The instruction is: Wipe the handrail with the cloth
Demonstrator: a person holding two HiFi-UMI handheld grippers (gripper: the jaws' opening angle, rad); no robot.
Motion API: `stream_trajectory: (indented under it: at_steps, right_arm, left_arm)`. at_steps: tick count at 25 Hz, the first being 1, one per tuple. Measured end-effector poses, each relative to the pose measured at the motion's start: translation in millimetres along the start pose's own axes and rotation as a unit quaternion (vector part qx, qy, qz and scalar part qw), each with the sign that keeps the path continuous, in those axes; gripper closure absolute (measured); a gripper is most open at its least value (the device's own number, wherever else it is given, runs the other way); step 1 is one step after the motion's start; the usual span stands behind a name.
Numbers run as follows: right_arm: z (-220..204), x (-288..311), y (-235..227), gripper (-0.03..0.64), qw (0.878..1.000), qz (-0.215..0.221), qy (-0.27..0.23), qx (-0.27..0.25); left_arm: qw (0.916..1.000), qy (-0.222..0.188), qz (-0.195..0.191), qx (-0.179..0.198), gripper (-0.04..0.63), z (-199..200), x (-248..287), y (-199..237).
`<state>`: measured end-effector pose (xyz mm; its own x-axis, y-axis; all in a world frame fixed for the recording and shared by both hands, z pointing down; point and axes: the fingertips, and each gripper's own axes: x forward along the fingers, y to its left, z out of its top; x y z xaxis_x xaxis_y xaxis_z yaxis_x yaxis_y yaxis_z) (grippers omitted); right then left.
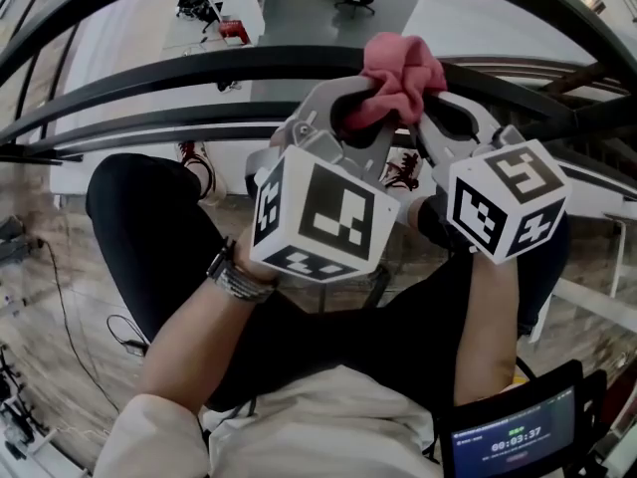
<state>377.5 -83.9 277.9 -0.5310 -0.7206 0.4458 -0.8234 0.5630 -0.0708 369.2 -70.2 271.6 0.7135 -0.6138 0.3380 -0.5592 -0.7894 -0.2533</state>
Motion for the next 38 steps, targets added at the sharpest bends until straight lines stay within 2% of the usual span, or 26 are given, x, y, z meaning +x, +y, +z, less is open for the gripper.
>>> stream_trajectory:
  at_steps: [11,16,26,38]
  right_arm:
    - [7.2,20.3,21.7,0.615,0.999,0.032,-0.007,-0.018]
    - [10.4,25.6,27.0,0.615,0.999,0.037,-0.010,-0.023]
    - [16.0,36.7,43.5,0.615,0.998,0.052,-0.006,-0.036]
    - [33.5,41.2,64.2,0.615,0.997,0.068,-0.022,-0.042]
  left_arm:
    - [0.9986,0.009,0.045,-0.028,0.563,-14.0,-16.5,21.9]
    - [0.9985,0.005,0.052,-0.016,0.563,-9.1,-20.7,30.5]
    - [0.9977,0.007,0.066,-0.016,0.563,-18.1,-34.6,44.0]
    - [0.9937,0.007,0.103,-0.042,0.563,-20.8,-56.4,62.2]
